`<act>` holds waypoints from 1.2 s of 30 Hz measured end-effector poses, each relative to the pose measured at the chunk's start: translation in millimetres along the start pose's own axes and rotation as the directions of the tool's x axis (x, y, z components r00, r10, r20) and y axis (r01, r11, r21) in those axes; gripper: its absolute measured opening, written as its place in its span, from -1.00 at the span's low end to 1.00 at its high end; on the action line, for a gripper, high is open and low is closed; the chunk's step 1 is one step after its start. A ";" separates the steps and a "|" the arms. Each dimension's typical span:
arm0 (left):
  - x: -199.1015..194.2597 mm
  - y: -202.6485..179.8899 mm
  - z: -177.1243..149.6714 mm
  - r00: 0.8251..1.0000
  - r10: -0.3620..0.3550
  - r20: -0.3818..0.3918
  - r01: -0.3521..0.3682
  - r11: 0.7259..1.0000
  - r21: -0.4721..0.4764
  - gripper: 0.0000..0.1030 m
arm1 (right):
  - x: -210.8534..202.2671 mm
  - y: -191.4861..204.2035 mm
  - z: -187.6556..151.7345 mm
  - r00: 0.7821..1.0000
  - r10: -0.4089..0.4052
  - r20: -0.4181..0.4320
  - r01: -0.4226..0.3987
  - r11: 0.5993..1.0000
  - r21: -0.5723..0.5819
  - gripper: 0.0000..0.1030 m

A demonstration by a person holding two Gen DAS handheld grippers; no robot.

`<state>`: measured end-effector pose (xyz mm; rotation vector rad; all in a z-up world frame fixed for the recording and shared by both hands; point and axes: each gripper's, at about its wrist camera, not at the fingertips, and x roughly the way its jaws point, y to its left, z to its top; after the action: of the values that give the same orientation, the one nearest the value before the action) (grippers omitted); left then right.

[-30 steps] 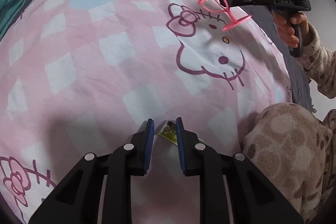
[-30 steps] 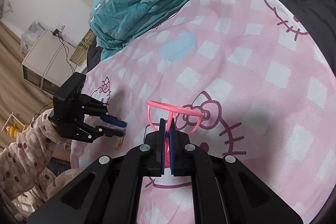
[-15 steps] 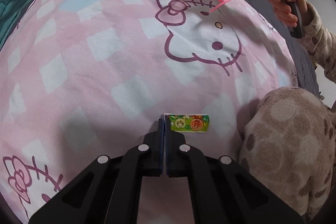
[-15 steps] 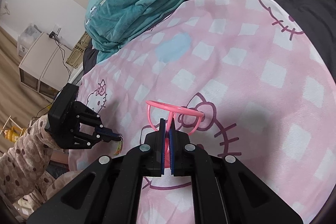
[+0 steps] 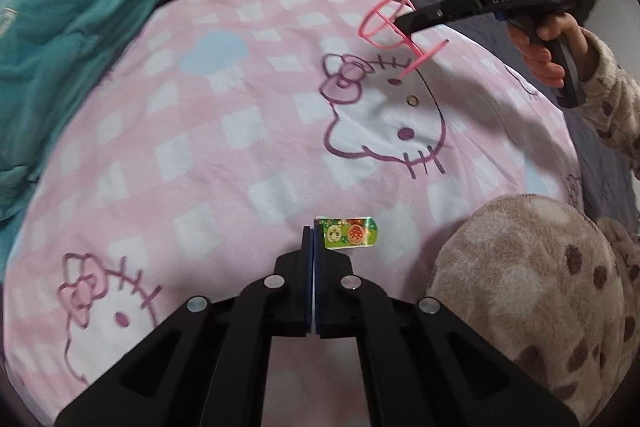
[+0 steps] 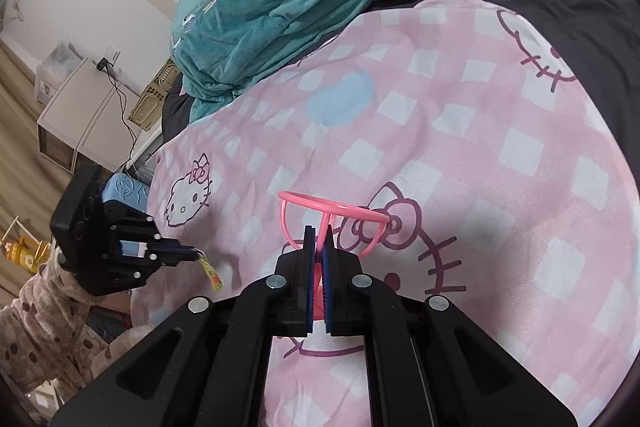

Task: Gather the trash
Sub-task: 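Carry the wrapper and pink stand in both tools over the trash bin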

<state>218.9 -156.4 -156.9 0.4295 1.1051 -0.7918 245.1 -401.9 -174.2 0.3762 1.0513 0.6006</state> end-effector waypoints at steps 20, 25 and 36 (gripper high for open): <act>-151.8 -55.9 -79.2 0.896 0.359 0.261 -0.213 0.864 -0.456 -1.00 | -14.6 119.6 -13.9 0.995 0.097 -0.029 -0.102 0.947 -0.303 -0.95; -191.3 -59.1 -115.0 0.858 0.435 0.272 -0.251 0.817 -0.519 -1.00 | -9.9 169.0 -10.7 0.981 0.187 -0.057 -0.195 0.914 -0.355 -0.95; -270.3 -50.5 -225.8 0.775 0.604 0.184 -0.382 0.680 -0.625 -1.00 | 29.6 293.5 -20.3 0.964 0.210 -0.163 -0.264 0.816 -0.514 -0.95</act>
<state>-19.9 55.3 0.4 0.0555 0.7377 -0.0167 155.6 -154.1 -39.9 -0.0184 0.8887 1.1160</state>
